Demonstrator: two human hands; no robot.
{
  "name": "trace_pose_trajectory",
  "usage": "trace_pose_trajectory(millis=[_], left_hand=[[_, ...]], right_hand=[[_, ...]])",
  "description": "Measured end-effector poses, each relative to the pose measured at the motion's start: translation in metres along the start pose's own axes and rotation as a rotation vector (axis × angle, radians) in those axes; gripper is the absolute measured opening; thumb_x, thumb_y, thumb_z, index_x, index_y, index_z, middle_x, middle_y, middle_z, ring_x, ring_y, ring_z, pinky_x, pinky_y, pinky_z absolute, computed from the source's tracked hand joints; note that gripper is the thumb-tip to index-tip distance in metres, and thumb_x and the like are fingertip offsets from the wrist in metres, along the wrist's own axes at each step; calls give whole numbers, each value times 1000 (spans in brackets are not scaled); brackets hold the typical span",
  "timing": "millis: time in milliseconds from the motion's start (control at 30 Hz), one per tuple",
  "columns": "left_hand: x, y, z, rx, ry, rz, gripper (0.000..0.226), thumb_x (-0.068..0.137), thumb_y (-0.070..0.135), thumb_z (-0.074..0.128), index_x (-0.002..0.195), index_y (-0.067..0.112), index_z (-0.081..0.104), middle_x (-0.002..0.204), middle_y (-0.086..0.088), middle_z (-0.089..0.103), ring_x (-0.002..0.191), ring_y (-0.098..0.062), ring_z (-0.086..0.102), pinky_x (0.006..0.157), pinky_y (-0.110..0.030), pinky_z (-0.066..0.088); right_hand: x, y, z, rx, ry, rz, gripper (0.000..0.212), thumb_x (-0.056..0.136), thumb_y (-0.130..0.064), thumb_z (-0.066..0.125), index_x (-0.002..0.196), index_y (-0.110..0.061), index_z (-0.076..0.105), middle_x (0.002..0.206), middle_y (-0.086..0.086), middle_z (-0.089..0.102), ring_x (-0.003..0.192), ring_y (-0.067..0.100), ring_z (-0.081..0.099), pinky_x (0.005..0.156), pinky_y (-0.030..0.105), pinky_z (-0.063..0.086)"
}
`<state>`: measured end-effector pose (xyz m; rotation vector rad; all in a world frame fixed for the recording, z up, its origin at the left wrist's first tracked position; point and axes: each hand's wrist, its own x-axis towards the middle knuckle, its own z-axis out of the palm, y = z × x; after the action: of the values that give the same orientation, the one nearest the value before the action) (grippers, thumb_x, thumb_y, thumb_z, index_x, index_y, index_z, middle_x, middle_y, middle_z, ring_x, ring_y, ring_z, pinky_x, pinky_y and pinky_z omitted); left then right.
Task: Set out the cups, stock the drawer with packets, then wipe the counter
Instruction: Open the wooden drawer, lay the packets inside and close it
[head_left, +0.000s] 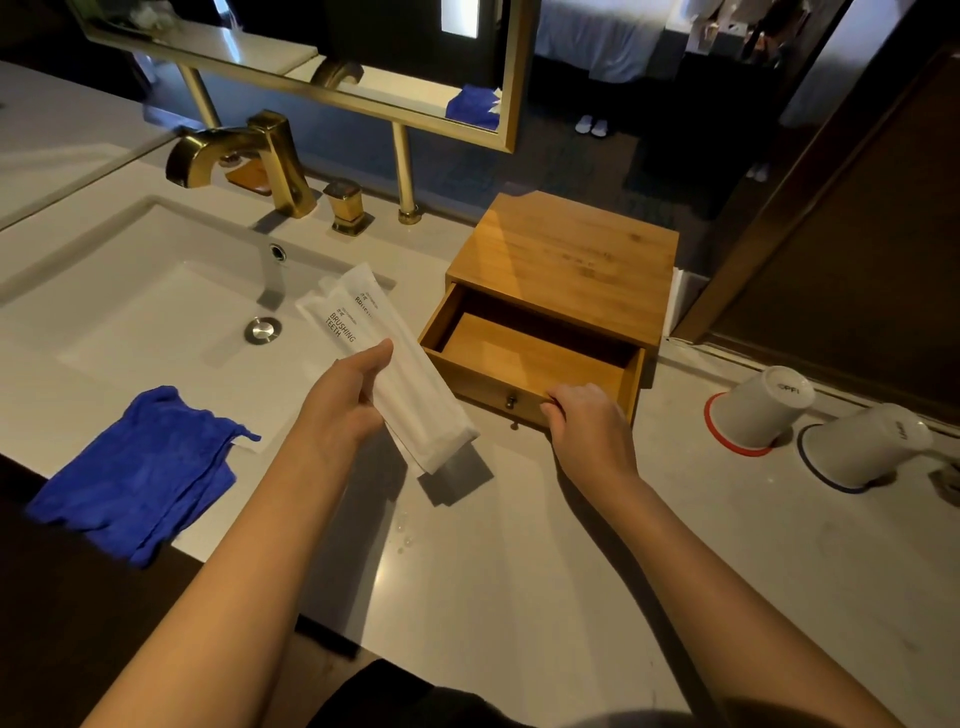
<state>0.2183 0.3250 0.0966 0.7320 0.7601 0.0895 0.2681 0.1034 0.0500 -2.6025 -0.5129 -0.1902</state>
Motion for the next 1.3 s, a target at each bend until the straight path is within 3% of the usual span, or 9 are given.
trace_pose_trajectory(millis=[100, 300, 433, 633, 900, 1300], left_hand=[[-2, -4, 3, -9, -33, 8, 38, 81, 9, 66, 112, 26, 53, 119, -9, 62, 103, -33, 63, 79, -56, 53], [-9, -14, 14, 59, -117, 11, 27, 82, 11, 64, 101, 27, 53, 116, -10, 61, 106, -32, 61, 74, -50, 53], [-7, -17, 20, 74, -127, 43, 24, 84, 10, 62, 96, 28, 53, 110, -7, 62, 101, -29, 62, 79, -51, 53], [1, -15, 14, 28, -113, 11, 25, 81, 8, 65, 99, 24, 58, 111, -8, 65, 101, -30, 64, 78, -53, 54], [9, -15, 12, -25, -129, 14, 22, 78, 5, 68, 92, 22, 64, 79, -3, 77, 80, -26, 72, 73, -53, 57], [9, -18, 13, -26, -132, 41, 19, 80, 5, 66, 90, 21, 64, 74, -1, 76, 78, -23, 73, 67, -47, 58]], right_hand=[[-6, -1, 0, 14, -4, 3, 13, 91, -19, 56, 94, -12, 67, 85, 7, 65, 80, 17, 55, 66, 30, 47], [-4, 0, -5, 35, -80, 56, 16, 92, -23, 53, 97, -15, 66, 90, 6, 63, 78, 14, 50, 66, 26, 45], [-8, -3, -6, 43, -141, 48, 17, 92, -25, 53, 99, -17, 66, 93, 4, 62, 79, 12, 49, 66, 24, 42], [-23, -3, -3, 37, -140, 28, 16, 92, -25, 53, 98, -17, 66, 93, 5, 63, 78, 10, 48, 66, 22, 39], [-22, -7, -10, 57, -155, 43, 19, 93, -26, 52, 102, -18, 66, 96, 5, 63, 81, 12, 50, 68, 23, 41], [-44, -17, -14, 105, -198, 59, 20, 93, -25, 52, 104, -18, 67, 100, 6, 64, 90, 16, 55, 76, 28, 49]])
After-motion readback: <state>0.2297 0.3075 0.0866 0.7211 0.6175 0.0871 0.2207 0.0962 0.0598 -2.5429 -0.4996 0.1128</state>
